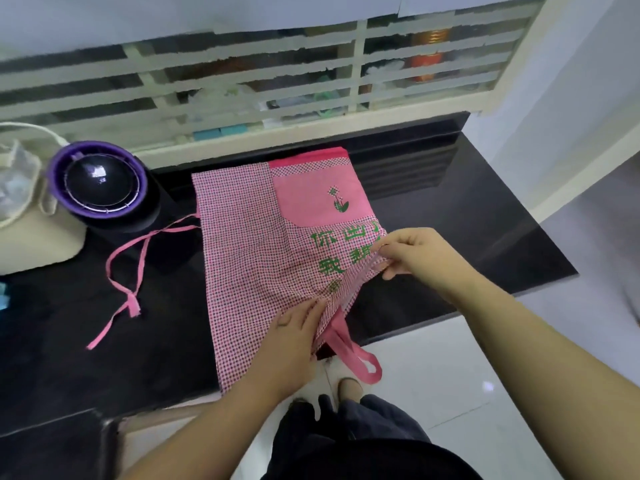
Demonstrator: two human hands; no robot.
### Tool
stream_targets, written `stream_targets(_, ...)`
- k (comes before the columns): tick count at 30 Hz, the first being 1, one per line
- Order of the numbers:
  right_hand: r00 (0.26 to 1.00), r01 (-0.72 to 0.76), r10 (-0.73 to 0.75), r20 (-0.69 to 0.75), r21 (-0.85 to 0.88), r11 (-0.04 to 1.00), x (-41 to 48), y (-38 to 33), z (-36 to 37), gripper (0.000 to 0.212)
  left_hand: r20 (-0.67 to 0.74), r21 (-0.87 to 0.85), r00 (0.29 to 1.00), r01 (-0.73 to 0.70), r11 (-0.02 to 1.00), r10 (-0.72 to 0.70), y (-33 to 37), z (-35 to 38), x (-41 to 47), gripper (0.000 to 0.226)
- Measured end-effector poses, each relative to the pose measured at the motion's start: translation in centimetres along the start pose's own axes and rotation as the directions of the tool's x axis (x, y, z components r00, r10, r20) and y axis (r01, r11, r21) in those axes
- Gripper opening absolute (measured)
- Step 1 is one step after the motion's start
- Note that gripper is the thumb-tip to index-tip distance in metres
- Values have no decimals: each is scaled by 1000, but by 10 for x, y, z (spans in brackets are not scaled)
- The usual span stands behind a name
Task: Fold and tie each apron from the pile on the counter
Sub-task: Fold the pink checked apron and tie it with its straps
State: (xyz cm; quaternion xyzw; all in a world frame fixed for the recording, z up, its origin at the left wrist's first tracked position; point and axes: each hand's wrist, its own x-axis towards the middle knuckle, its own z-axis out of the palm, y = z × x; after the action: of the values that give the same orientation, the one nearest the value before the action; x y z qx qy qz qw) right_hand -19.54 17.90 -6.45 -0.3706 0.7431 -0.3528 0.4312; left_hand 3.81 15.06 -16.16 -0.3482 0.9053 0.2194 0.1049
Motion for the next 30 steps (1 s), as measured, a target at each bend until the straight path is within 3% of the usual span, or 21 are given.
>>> stream_targets(2, 996, 60, -52, 72, -119, 991, 8, -8, -5, 16, -69, -170, 991, 99, 980, -112, -7, -9, -2, 54)
stream_targets(4, 991, 118, -87, 106, -332, 936, 16, -10, -7, 20, -75, -227, 967, 220, 949, -243, -14, -29, -2, 21)
stream_targets(6, 988, 154, -137, 71, -524, 838, 23, -10, -8, 16, -69, -171, 942, 315, 934, -330, -24, -52, 0, 16)
stream_targets(8, 985, 162, -163, 49, -565, 809, 29, -14, -9, 14, -62, -101, 914, 395, 913, -402, -37, -75, 3, 16)
stream_targets(10, 984, 176, -162, 71, -504, 845, 37, -12, -10, 13, -45, -85, 892, 445, 892, -449, -47, -94, 7, 15)
stream_targets(13, 989, 140, -136, 64, -76, 987, 47, -13, -7, 9, 22, -130, 898, 438, 889, -439, -53, -119, 11, 17)
stream_targets(15, 986, 41, -56, 158, 98, 994, 52, -16, -5, 15, 152, -74, 909, 401, 913, -387, -50, -135, 11, 23)
stream_targets(19, 865, -206, 213, 454, -65, 976, 54, -21, -13, 23, 452, 73, 844, 287, 955, -288, -42, -161, 7, 16)
stream_targets(21, 831, -266, 262, 491, -63, 962, 59, -27, -21, 23, 502, 105, 818, 265, 959, -281, -40, -174, 10, 15)
stream_targets(25, 885, -231, 216, 413, -14, 973, 85, -44, -32, 22, 420, 218, 855, 229, 949, -303, -55, -199, 41, 28)
stream_targets(30, 974, -165, 163, 155, 4, 986, 128, -36, -14, 25, 70, 257, 922, 352, 900, -381, -89, -171, 97, 24)
